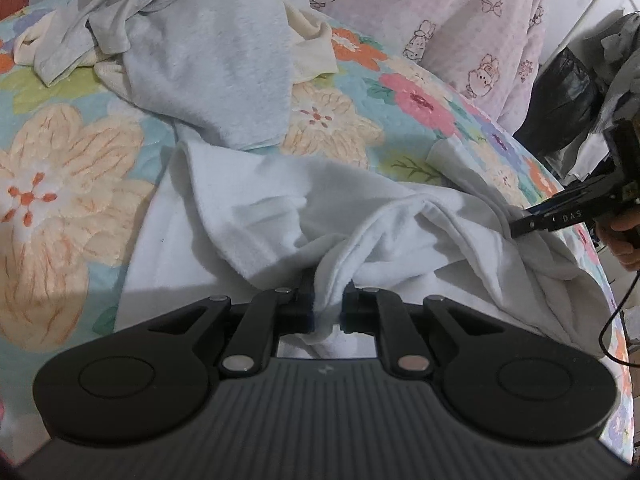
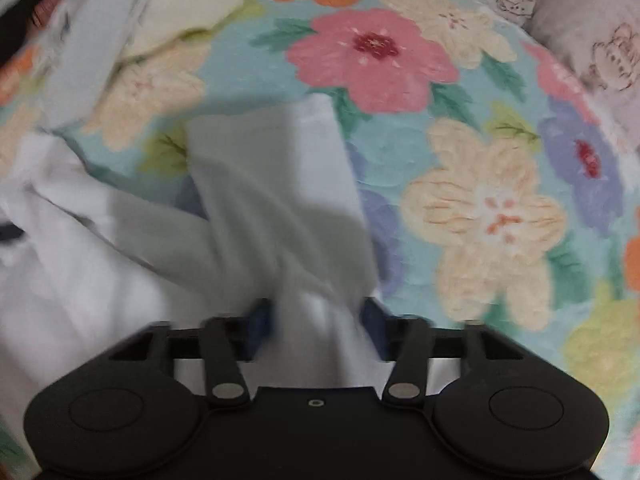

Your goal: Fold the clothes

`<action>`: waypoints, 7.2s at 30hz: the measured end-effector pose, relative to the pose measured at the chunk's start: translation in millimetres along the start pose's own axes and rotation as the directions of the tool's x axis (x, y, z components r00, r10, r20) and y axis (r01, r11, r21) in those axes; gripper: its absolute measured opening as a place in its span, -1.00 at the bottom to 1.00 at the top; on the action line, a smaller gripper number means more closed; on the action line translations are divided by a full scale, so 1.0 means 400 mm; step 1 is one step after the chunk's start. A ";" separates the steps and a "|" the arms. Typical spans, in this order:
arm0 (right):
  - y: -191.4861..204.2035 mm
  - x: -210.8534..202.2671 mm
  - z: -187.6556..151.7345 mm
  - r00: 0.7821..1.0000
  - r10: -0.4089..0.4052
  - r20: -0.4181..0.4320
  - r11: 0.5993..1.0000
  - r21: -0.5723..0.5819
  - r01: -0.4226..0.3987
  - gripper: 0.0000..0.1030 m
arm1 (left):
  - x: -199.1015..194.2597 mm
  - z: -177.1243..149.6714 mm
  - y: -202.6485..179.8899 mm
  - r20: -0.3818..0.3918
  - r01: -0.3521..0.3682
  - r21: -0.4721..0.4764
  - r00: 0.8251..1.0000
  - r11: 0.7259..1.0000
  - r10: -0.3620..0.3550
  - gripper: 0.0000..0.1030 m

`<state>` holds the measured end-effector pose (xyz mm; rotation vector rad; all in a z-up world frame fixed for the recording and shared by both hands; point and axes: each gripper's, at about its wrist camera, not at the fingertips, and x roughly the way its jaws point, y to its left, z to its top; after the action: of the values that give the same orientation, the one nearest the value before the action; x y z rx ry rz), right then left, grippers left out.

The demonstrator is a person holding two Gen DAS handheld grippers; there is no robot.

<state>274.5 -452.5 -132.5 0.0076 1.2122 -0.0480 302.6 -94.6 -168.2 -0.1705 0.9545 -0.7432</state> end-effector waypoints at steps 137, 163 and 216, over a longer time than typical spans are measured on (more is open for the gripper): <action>0.110 -0.183 -0.890 0.864 -0.006 0.504 0.824 0.492 -0.282 0.34 | -0.177 -0.238 -0.169 -0.129 -0.393 0.060 0.908 0.917 0.398 0.47; 0.120 -0.453 -0.817 0.842 -0.121 0.525 0.954 0.296 -0.047 -0.69 | -0.194 -0.200 -0.184 0.110 -0.568 0.113 0.823 0.815 0.558 -0.94; 0.070 -0.187 -0.789 0.886 0.140 0.442 0.776 0.506 -0.376 -0.08 | -0.088 -0.268 -0.367 0.044 -0.199 0.133 0.980 0.971 0.194 0.08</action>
<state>-45.8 -412.1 -173.7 0.6865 0.7505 -0.1665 131.9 -161.5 -141.9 0.0330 0.8732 -0.6188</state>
